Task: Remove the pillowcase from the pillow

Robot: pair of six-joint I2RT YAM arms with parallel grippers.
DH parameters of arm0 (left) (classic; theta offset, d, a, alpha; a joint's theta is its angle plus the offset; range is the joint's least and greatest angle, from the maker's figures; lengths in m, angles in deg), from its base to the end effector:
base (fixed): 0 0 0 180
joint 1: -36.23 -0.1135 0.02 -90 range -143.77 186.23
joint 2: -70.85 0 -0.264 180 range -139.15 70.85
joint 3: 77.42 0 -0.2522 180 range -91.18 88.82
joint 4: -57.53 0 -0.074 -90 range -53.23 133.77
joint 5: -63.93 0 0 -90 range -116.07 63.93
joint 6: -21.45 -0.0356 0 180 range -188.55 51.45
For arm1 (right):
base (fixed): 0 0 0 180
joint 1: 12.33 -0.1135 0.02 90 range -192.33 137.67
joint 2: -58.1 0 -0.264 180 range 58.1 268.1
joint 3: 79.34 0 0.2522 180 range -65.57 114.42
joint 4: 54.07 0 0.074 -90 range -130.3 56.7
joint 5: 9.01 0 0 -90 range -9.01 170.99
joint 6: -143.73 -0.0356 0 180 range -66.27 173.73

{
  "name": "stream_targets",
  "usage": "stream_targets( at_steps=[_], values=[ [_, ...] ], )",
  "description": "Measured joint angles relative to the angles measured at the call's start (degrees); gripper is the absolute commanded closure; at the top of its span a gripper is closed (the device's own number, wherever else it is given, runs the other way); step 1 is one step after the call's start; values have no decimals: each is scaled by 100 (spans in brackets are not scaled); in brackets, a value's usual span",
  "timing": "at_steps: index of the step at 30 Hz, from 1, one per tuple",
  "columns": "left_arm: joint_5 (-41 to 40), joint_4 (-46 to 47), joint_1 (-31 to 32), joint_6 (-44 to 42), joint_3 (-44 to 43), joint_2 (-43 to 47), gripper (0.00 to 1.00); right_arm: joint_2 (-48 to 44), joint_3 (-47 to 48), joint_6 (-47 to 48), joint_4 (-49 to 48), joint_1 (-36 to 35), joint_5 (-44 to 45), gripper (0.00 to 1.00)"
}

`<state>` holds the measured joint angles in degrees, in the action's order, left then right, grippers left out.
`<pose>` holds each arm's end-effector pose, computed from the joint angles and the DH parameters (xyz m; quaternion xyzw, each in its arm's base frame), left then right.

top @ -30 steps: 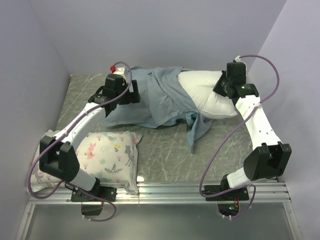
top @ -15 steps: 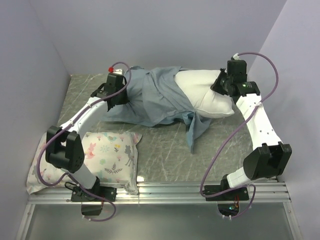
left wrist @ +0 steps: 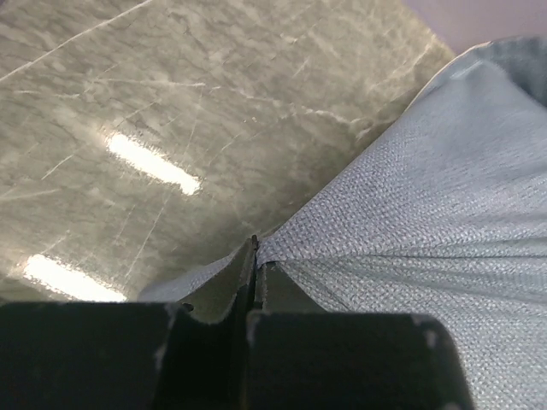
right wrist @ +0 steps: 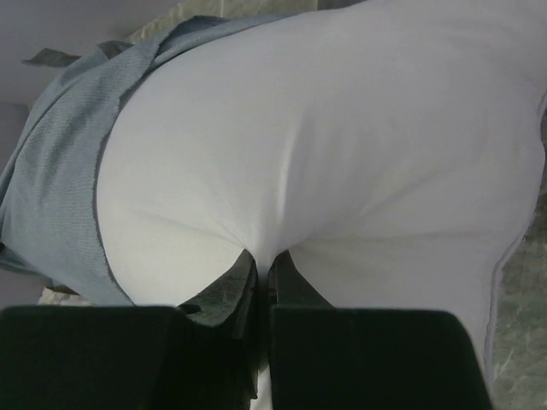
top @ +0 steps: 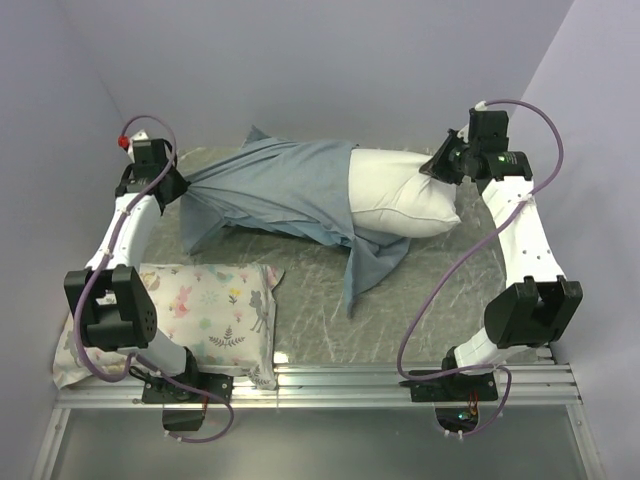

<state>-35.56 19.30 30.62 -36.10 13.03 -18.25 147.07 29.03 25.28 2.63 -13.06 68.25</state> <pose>0.3520 0.0405 0.3126 -0.3262 0.8341 -0.0295 0.4439 0.3395 0.0122 0.3953 0.1655 0.8764 0.2073 0.4018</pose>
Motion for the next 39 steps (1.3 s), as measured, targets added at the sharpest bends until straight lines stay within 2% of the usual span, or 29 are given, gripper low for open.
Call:
stream_targets(
  at_steps=[4, 6, 10, 11, 12, 13, 14, 15, 17, 20, 25, 29, 35, 39],
  values=[
    [83, -81, -26, 74, -304, -166, 100, -2, -24, -28, 2, 50, -72, 100],
    [149, -107, -33, 120, -496, -321, 96, -4, -57, -28, -2, 68, -94, 100],
    [522, -44, -87, 96, -529, -387, 83, -94, -293, -22, -131, 136, -118, 100],
    [584, -26, -92, 72, -529, -387, 75, -140, -404, -13, -195, 160, -107, 100],
    [614, -24, -85, 15, -535, -387, 69, -184, -501, 2, -234, 168, -85, 94],
    [612, -26, -66, -39, -538, -387, 63, -214, -597, 11, -262, 175, -42, 83],
    [581, -28, -44, -83, -538, -387, 49, -247, -682, 39, -291, 175, -11, 60],
    [540, -26, -22, -168, -538, -385, 42, -278, -754, 50, -308, 175, 42, 51],
    [426, -20, 2, -238, -538, -352, 25, -350, -852, 120, -380, 186, 221, 38],
    [236, 7, 15, -323, -485, -140, 15, -535, -876, 212, -487, 197, 479, 32],
    [-109, 197, 247, -382, -407, 555, 11, -872, -763, 267, -627, -94, 782, 26],
    [-282, 448, 568, -487, -597, 831, 7, -546, -225, 315, -660, -470, 831, 24],
    [118, 557, 1099, -728, -1012, 409, 3, 907, 446, 367, -837, -719, 855, 23],
    [463, 535, 1464, -949, -1574, -358, 2, 1672, -24, 393, -1043, -1202, 1104, 23]
  ],
)
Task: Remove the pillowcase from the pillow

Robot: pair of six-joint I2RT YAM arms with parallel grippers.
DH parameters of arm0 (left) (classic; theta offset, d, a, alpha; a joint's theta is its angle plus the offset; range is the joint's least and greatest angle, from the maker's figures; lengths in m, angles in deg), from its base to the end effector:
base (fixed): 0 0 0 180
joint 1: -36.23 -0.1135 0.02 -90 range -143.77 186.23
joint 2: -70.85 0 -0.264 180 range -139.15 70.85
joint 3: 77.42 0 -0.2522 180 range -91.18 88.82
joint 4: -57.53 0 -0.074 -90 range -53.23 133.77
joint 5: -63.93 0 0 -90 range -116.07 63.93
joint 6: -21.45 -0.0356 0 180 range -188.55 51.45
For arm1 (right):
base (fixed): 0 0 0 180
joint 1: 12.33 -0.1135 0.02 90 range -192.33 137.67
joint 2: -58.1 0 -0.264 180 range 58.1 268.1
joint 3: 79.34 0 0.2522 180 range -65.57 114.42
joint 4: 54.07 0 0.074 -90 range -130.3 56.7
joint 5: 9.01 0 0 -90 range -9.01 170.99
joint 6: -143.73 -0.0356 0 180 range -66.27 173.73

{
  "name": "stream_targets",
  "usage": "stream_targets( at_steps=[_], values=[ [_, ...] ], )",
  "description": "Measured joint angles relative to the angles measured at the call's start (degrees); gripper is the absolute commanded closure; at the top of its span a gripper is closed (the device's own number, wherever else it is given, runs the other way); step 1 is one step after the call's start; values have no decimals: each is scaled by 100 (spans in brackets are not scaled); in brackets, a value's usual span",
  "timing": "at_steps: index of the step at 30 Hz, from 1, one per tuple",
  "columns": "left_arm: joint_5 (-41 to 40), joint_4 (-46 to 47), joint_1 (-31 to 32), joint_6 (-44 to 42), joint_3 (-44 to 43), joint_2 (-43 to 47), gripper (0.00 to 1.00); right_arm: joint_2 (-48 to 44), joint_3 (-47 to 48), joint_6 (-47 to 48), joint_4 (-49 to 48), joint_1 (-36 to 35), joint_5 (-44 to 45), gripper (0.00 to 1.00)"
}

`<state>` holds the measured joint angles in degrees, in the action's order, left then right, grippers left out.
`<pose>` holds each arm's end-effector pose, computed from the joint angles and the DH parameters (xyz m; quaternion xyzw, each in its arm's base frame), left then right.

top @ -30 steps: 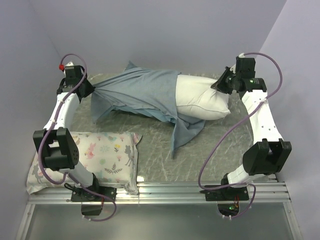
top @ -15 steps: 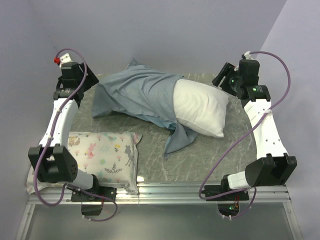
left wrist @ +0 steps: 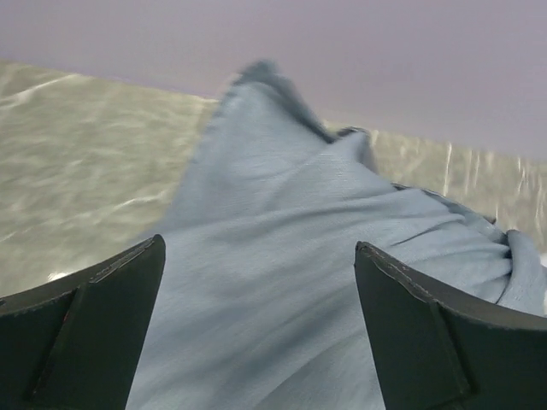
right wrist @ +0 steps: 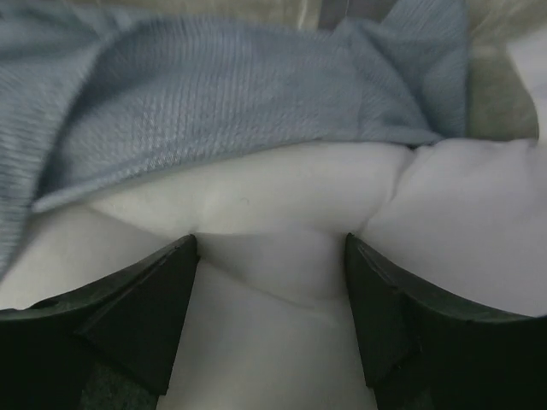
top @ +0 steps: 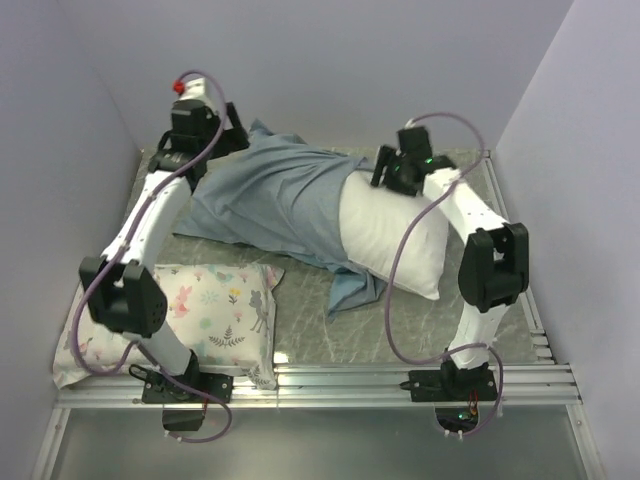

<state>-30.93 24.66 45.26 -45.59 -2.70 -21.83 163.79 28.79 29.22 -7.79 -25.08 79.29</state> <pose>0.3769 -0.0568 0.3943 -0.1235 0.8108 -0.1239 0.5586 0.4118 0.0943 0.3025 0.0885 0.9156 0.1382 0.3671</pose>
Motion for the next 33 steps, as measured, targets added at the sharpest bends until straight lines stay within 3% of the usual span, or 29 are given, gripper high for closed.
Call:
stream_targets(
  at_steps=[3, 4, 7, 8, 14, 21, 24, 27, 28, 30, 31, 33],
  values=[
    [162, -81, 319, -192, -656, -756, 2, -9, -835, 11, -535, -492, 363, 33],
    [205, -83, 404, -254, -879, -1008, 1, -81, -1029, -2, -732, -623, 450, 55],
    [365, -306, 625, -424, -1550, -1733, 1, -297, -1410, -9, -1292, -914, 597, 96],
    [402, -365, 682, -490, -1825, -1993, 1, -363, -1537, -9, -1478, -994, 629, 100],
    [525, -643, 776, -715, -2315, -2736, 1, -713, -2155, -98, -2225, -1152, 988, 100],
    [704, -824, 776, -826, -2485, -2833, 2, -1213, -2013, -4, -1996, -1250, 1694, 100],
    [739, -879, 772, -844, -2616, -2927, 14, -1381, -1886, 107, -1836, -1287, 1818, 100],
    [796, -920, 772, -826, -2651, -3069, 39, -1471, -1558, 236, -1578, -1287, 1954, 100],
    [804, -922, 772, -826, -2651, -3106, 60, -1471, -1423, 284, -1526, -1287, 2002, 100],
    [809, -920, 765, -793, -2651, -3185, 81, -1473, -1217, 350, -1480, -1287, 2065, 100],
    [807, -927, 765, -791, -2651, -3202, 97, -1475, -1130, 387, -1456, -1287, 2090, 100],
    [780, -946, 767, -778, -2651, -3209, 100, -1484, -1021, 446, -1416, -1287, 2120, 100]
  ],
)
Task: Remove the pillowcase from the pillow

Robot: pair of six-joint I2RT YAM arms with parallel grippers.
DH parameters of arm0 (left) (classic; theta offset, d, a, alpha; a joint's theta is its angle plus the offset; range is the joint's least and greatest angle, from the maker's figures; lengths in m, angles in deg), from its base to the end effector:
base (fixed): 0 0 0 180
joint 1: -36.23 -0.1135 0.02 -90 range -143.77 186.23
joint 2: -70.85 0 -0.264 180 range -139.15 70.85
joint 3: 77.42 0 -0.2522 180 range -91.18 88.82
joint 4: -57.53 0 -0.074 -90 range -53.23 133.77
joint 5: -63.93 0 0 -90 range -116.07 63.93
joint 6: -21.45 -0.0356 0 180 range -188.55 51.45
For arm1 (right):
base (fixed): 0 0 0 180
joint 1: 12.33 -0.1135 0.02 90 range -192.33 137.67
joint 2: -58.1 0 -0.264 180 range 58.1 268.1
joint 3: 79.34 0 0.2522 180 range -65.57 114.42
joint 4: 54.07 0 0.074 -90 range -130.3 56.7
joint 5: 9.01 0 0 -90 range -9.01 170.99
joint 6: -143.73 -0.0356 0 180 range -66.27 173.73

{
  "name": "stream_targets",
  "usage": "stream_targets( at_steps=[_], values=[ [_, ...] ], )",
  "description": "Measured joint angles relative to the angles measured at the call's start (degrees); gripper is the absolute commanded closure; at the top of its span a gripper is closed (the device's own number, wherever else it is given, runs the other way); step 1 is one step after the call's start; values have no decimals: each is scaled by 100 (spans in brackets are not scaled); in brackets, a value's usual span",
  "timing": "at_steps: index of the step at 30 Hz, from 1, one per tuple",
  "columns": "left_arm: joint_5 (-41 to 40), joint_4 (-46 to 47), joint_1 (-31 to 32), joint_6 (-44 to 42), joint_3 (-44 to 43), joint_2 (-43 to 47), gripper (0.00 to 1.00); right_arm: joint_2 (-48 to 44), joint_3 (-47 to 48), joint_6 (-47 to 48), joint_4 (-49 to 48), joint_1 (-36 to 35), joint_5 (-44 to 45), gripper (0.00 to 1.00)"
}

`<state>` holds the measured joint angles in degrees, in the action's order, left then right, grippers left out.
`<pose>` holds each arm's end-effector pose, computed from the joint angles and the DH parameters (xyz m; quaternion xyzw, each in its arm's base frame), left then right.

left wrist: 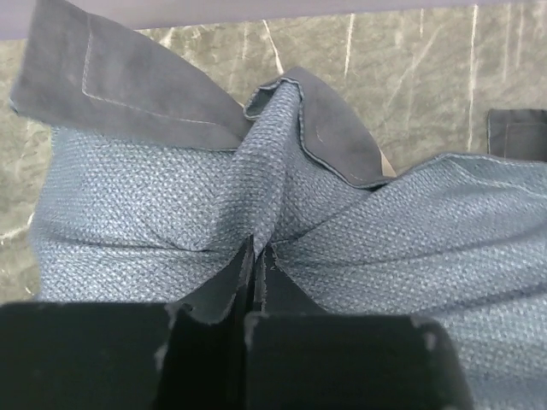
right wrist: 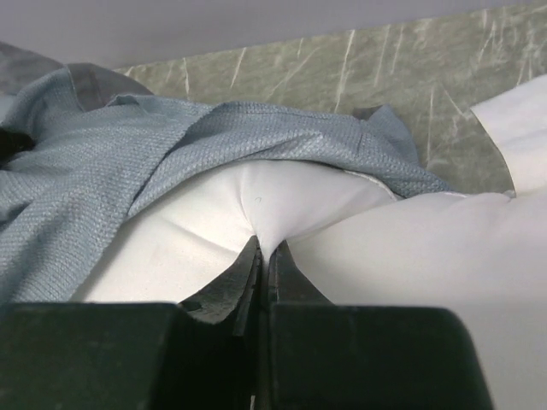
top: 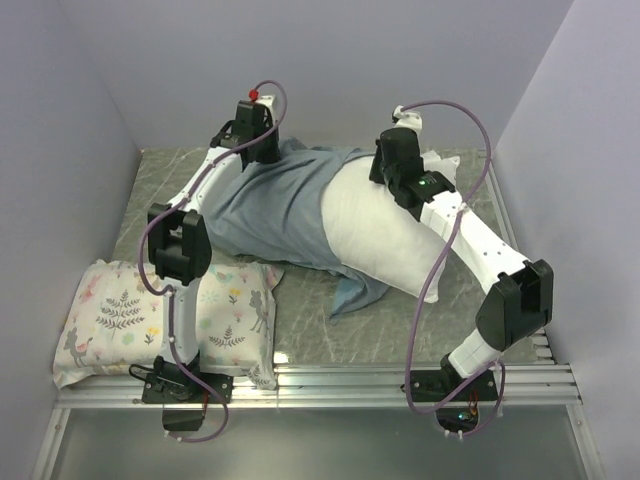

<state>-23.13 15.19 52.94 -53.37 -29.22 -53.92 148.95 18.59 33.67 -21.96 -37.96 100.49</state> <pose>0.4882 -0.1485 0.2979 0.0236 0.8877 -0.1481 0.4353 0.3402 0.1500 0.3630 0.0505 0.8348 0.0739 0.5433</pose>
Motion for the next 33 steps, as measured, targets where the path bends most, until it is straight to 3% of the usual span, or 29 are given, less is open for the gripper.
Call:
stream_targets(
  at_steps=[9, 17, 27, 30, 31, 32, 33],
  values=[
    [-645, 177, -175, 699, 466, 343, 100, -37, 103, 11, 271, 94, -42, 100],
    [-785, 400, -1493, 1604, 1657, 1419, 100, -463, 101, -273, 579, 844, -793, 100],
    [-354, 138, -1779, 1945, 994, 1049, 100, -614, -11, -588, 737, 1368, -1198, 100],
    [-116, 243, -1768, 1803, 955, 992, 72, -608, -33, -590, 809, 1419, -1207, 100],
    [-125, 291, -1759, 1705, 955, 990, 45, -599, -37, -584, 811, 1445, -1191, 100],
    [-157, 367, -1757, 1572, 964, 990, 33, -592, -37, -577, 811, 1478, -1163, 98],
    [-197, 503, -1757, 1488, 988, 1012, 25, -575, -37, -560, 809, 1530, -1104, 80]
  ],
)
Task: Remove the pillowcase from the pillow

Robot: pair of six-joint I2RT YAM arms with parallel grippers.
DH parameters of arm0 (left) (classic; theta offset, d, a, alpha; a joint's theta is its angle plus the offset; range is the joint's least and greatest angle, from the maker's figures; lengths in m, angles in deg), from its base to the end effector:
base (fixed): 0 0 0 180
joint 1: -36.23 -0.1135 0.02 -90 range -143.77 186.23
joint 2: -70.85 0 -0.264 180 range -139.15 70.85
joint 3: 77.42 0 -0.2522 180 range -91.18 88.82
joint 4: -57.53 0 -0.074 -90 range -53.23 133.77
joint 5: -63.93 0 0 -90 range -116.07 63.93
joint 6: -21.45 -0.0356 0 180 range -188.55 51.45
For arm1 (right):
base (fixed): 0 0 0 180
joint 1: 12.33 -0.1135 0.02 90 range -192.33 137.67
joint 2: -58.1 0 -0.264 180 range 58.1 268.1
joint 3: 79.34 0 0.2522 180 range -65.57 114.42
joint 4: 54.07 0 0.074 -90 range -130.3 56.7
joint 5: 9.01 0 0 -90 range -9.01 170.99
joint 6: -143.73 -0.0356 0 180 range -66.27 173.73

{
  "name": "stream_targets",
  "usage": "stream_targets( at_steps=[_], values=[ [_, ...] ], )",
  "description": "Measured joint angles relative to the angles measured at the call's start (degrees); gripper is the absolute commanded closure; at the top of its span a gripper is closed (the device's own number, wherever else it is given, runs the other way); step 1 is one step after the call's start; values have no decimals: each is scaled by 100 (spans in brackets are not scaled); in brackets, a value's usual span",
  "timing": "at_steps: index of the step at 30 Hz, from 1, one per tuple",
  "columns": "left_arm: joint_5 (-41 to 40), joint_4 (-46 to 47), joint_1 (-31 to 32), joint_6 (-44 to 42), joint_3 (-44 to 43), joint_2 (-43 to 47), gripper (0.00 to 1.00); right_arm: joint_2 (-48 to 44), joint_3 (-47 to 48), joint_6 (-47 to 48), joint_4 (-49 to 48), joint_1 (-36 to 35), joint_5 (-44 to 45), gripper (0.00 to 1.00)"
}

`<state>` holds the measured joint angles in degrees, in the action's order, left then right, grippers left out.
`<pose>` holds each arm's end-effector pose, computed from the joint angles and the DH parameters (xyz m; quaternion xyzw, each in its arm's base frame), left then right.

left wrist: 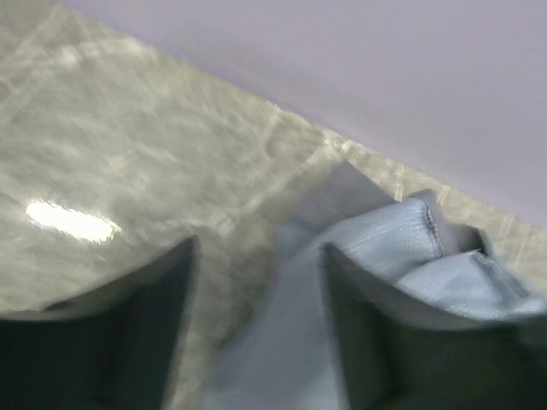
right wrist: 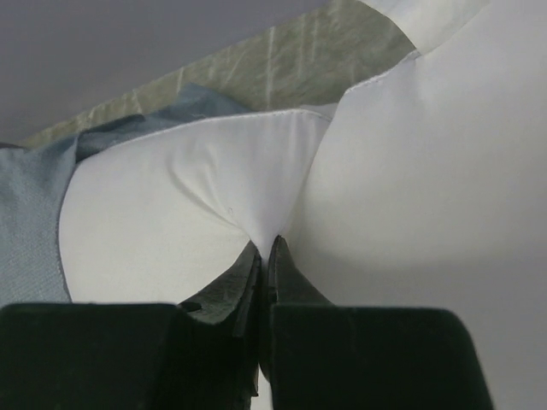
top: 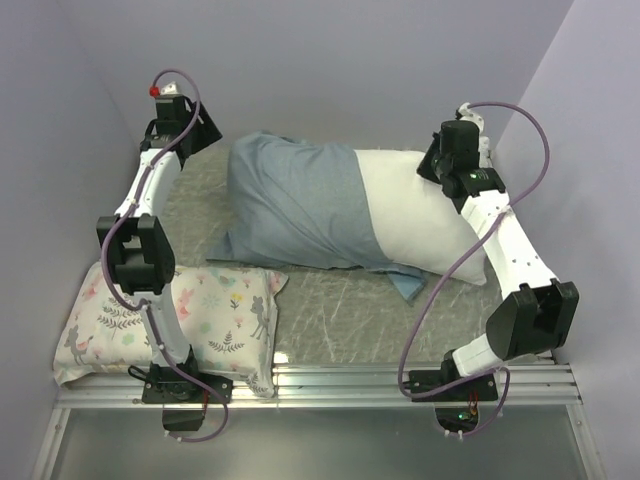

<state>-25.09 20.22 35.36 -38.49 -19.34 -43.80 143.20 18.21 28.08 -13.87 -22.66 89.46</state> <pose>0.4751 0.0066 0.3305 -0.2268 0.8359 -0.1331 0.4817 0.3358 0.0559 0.3801 0.1516 0.8410 0.0991 0.5098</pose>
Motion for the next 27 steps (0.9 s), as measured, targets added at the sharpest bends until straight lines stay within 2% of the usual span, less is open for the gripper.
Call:
stream_targets(
  at_steps=[1, 3, 6, 9, 13, 16, 19, 24, 27],
  values=[
    [-57, 144, 17, -87, 66, 46, 16, 31, 2, 0, 0, 66, 68, 71],
    [-133, 341, 48, -203, 278, 219, 12, 127, 31, 37, -11, 184, 216, 51],
    [-212, 426, 254, -319, 581, 601, 10, 295, 162, 98, -35, 317, 343, 34],
    [-247, 400, 649, -433, 680, 962, 10, 354, 308, 131, -13, 306, 328, 29],
    [-442, 302, 1515, -599, 811, 1419, 9, 332, 597, 155, 70, 205, 310, 26],
    [-507, 203, 2210, -686, 1300, 1790, 8, 107, 437, 173, 133, 70, 321, 25],
    [-472, 83, 2704, -684, 2065, 2159, 6, -527, -332, 179, 164, -205, 470, 23],
    [-197, 199, 3086, -533, 3407, 2686, 5, -1740, -2070, 103, 96, -570, 632, 21],
    [-79, 457, 3423, -409, 3860, 2688, 2, -2011, -2852, -7, 2, -610, 732, 20]
  ],
)
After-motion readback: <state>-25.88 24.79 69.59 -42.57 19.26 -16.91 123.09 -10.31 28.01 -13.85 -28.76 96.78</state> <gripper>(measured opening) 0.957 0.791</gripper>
